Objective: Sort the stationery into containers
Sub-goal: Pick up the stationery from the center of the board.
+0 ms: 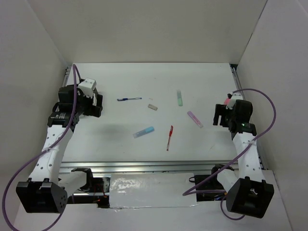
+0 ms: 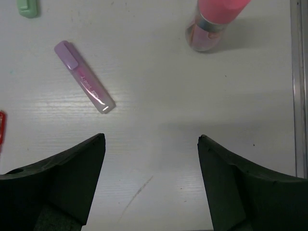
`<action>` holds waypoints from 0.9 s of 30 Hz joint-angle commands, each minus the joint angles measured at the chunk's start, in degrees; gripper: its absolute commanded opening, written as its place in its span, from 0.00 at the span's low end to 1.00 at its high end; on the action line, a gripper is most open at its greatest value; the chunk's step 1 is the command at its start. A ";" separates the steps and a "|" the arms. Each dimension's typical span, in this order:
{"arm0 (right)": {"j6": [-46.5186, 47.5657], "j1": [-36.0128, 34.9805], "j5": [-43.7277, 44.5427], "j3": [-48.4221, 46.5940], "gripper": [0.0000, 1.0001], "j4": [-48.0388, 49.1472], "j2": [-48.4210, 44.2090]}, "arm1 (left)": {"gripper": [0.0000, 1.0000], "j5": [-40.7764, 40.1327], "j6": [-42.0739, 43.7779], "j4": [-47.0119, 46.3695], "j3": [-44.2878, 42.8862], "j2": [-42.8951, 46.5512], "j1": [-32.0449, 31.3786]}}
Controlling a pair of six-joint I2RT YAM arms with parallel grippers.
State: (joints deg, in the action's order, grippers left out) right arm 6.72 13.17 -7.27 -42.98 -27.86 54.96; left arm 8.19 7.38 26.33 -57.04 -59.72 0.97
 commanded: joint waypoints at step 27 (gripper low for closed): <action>7.43 11.97 -2.04 -0.79 0.85 18.44 14.37 | 0.99 3.24 1.06 -3.21 -2.81 -5.84 -0.27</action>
State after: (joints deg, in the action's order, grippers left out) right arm 12.95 24.27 -6.90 -40.69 -15.70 67.22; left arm 10.35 7.60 25.26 -56.60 -64.93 0.91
